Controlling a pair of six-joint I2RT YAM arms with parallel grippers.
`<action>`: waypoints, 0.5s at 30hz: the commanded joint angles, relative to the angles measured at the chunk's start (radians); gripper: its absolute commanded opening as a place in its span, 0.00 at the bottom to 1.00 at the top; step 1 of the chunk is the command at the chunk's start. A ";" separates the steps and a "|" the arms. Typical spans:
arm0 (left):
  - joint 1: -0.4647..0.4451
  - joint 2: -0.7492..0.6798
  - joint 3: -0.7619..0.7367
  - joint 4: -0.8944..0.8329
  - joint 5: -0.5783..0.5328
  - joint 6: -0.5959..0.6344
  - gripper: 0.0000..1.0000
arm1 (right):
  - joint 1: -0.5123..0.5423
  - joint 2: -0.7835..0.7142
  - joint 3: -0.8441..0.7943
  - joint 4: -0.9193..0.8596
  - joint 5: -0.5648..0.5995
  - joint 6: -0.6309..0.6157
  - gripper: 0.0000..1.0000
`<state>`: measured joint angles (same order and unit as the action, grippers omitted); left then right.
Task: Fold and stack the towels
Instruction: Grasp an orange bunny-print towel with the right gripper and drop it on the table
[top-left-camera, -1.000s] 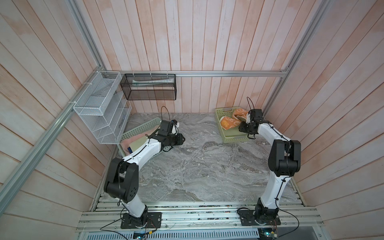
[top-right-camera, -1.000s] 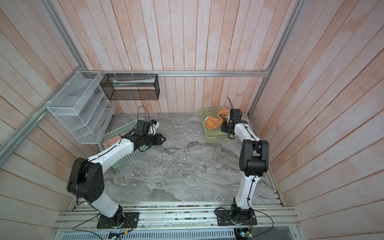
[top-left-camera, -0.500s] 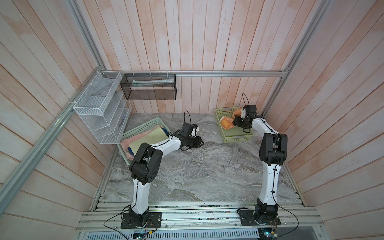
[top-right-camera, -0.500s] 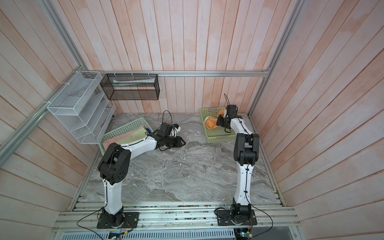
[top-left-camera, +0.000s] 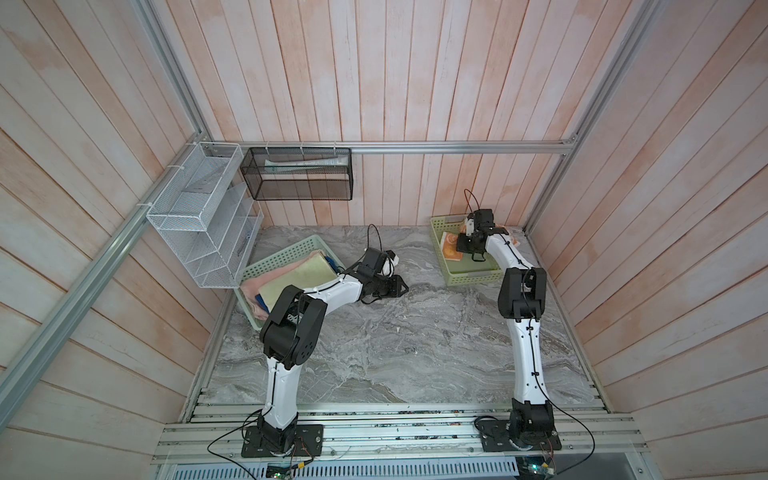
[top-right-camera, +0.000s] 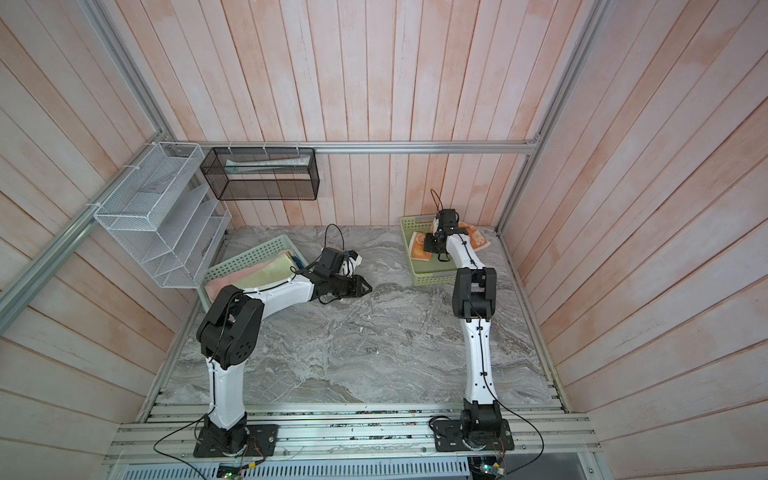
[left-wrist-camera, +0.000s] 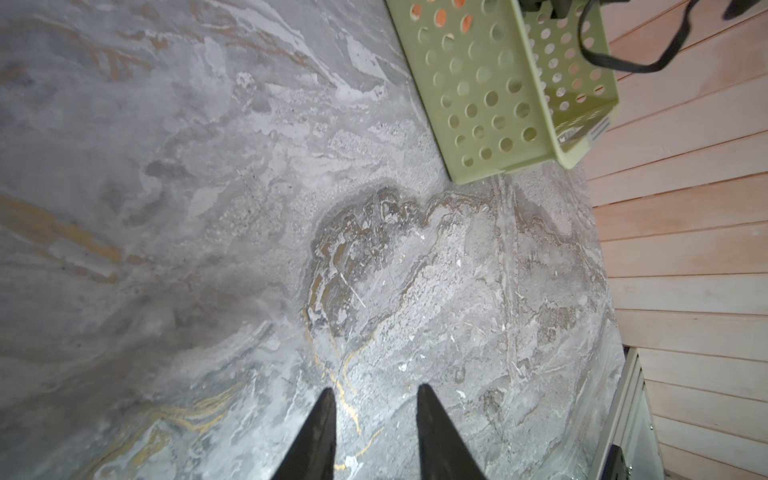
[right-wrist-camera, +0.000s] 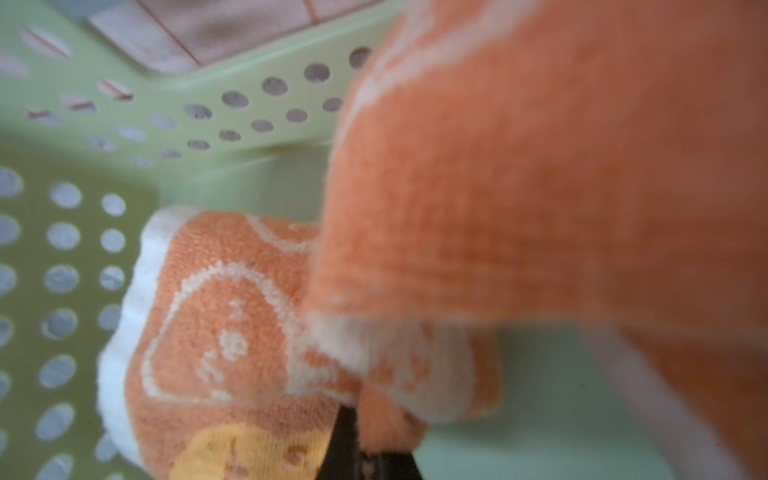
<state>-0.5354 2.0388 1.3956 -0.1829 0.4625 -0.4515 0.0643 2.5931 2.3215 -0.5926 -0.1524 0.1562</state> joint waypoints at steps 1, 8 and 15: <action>-0.001 -0.044 -0.030 0.028 0.004 -0.009 0.34 | 0.010 -0.188 -0.063 -0.013 0.042 -0.042 0.00; -0.001 -0.172 -0.080 0.028 -0.044 -0.003 0.34 | 0.100 -0.582 -0.264 0.048 0.090 -0.053 0.00; 0.031 -0.382 -0.168 -0.015 -0.134 0.000 0.34 | 0.357 -0.983 -0.499 0.139 0.116 -0.081 0.00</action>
<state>-0.5243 1.7241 1.2583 -0.1860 0.3851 -0.4568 0.3618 1.6760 1.9079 -0.4812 -0.0357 0.0948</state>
